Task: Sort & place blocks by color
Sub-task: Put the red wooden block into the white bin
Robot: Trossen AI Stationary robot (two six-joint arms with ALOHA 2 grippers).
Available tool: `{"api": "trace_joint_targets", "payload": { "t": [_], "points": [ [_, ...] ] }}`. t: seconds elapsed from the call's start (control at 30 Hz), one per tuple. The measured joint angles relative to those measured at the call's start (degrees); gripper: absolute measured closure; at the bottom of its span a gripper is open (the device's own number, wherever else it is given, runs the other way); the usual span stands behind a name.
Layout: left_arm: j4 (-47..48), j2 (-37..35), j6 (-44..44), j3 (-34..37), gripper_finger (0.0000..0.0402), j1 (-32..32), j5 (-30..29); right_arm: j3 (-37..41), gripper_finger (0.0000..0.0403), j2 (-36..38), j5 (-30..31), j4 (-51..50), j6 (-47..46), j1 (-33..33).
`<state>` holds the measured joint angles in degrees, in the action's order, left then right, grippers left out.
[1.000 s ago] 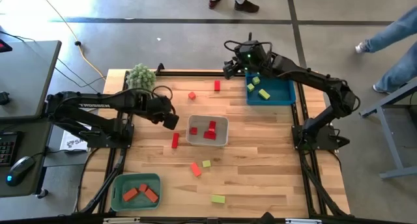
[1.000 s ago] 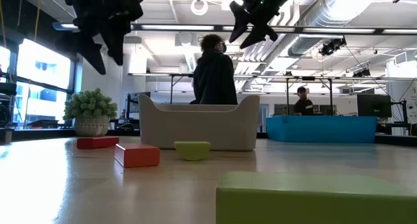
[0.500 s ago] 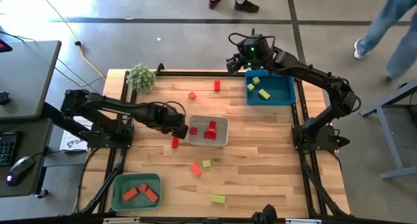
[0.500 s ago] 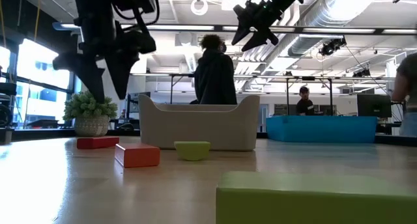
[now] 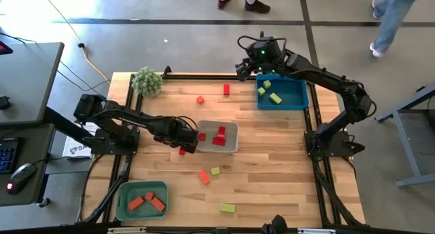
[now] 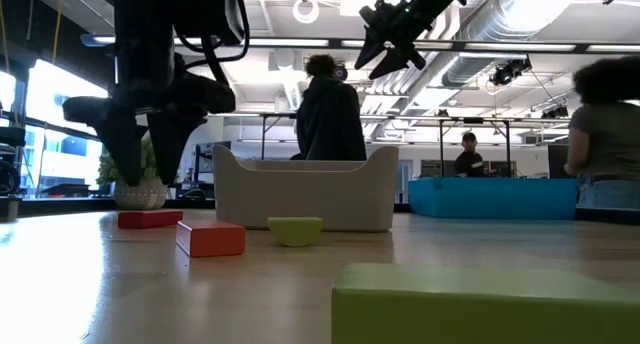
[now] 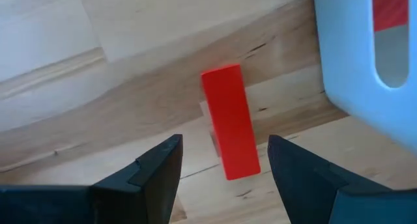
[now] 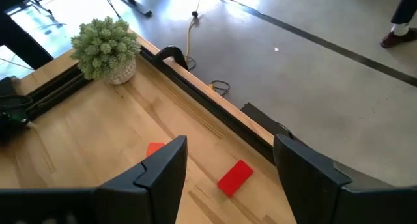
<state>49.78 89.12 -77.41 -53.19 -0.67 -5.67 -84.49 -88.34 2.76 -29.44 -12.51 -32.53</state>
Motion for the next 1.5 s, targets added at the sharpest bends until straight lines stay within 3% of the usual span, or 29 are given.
{"api": "trace_joint_targets", "payload": {
  "t": [0.3, 0.67, 0.9, 1.33, 1.5],
  "points": [
    [-0.13, 0.31, -0.91, -0.02, 0.0188, 2.48, 0.0, 0.0, 0.0187, 0.0, 0.0, -0.6, 0.0, 0.0],
    [-0.17, 0.33, 9.53, -0.02, 0.0188, 5.88, -3.17, 0.0, 0.0187, 0.0, -0.02, -0.78, -0.99, 0.0],
    [-4.71, 3.87, 9.05, -0.09, 0.0188, 5.88, -1.34, 0.01, 0.0187, 0.01, -0.02, -1.05, -2.19, 0.02],
    [-4.28, 10.53, 8.91, -0.28, 0.0188, 5.88, -1.7, 0.02, 0.0187, 0.03, -0.02, -1.24, -2.64, 1.22],
    [-4.53, 10.99, 11.2, -0.26, 0.0207, 5.88, -2.14, 0.02, 0.0187, 0.03, 0.0, -1.24, -2.57, 2.05]
  ]
}}
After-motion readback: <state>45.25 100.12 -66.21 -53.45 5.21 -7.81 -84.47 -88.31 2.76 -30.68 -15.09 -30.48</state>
